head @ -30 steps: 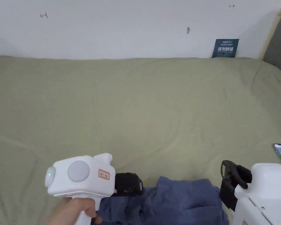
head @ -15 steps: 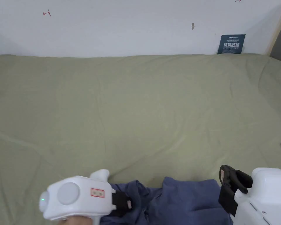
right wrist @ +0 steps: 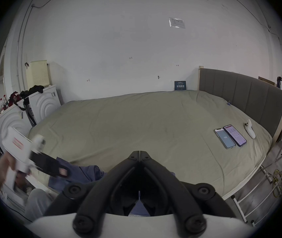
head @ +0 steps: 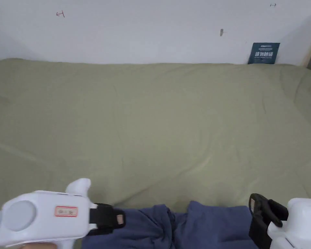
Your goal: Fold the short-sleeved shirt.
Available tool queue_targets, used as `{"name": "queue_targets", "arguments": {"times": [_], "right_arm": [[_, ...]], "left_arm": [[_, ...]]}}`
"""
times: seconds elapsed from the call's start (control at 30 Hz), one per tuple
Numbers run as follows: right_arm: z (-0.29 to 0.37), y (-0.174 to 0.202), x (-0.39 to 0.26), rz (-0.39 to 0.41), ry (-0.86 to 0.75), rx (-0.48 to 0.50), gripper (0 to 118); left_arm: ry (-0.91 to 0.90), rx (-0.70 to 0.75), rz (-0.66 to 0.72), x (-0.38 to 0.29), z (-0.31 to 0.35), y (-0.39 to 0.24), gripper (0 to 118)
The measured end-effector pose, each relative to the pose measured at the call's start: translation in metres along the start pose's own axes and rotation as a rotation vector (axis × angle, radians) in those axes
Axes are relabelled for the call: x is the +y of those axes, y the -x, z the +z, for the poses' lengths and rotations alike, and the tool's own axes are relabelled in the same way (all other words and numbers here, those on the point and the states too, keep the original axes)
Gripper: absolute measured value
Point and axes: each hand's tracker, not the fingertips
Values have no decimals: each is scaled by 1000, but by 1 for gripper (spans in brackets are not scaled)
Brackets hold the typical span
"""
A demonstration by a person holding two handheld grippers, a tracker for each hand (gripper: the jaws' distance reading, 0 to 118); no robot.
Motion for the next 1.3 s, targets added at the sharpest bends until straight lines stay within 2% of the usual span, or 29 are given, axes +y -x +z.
{"name": "queue_targets", "arguments": {"times": [0.07,0.13,0.2,0.23,0.27,0.3,0.37,0.4,0.47,0.53,0.6,0.67,0.7,0.73,0.87,0.9,1.03,1.13,1.17,1.2,1.3], "right_arm": [[-4,7,0,13,7,11,1],[-6,14,-1,20,9,17,1],[-9,21,-3,24,13,26,1],[-9,24,-5,24,15,24,1],[-9,26,-6,21,17,27,1],[-9,28,-6,15,21,32,1],[-10,31,-7,17,32,36,1],[-11,32,-7,28,36,38,1],[-11,32,-7,37,36,38,1],[-15,31,-6,36,47,45,1],[-15,32,-6,40,48,40,1],[-15,32,-6,34,47,43,1],[-16,31,-6,32,48,44,1],[-17,31,-6,33,52,48,1],[-14,30,-5,33,47,49,1],[-13,29,-4,31,46,48,1],[-11,24,0,41,33,41,1],[-10,21,5,29,19,44,1],[-9,21,6,30,13,41,1],[-8,21,7,33,5,42,1],[-10,19,11,44,-12,54,1]], "left_arm": [[-58,28,27,0,24,23,0],[-62,121,57,-6,26,51,0],[-15,102,86,-8,20,69,4],[0,68,84,-10,15,77,28],[-10,45,78,-11,12,81,82],[-42,22,90,-12,9,85,82],[17,-44,83,-12,-2,89,116],[-12,-40,99,-10,-5,92,118],[67,-78,147,-7,-20,100,118],[65,-178,162,-12,-34,101,116],[48,-185,168,-14,-43,101,116],[27,-299,208,-14,-40,93,115],[32,-378,281,-15,-45,94,113],[61,-417,302,-16,-51,94,105],[102,-205,207,-14,-60,89,22],[108,-217,266,-6,-66,114,20],[59,-173,217,-5,-46,105,12],[-7,-280,334,-8,-18,106,11],[-41,-263,333,-9,-7,106,11],[-35,-193,276,-10,5,105,11],[-90,-64,288,-12,49,117,11]]}}
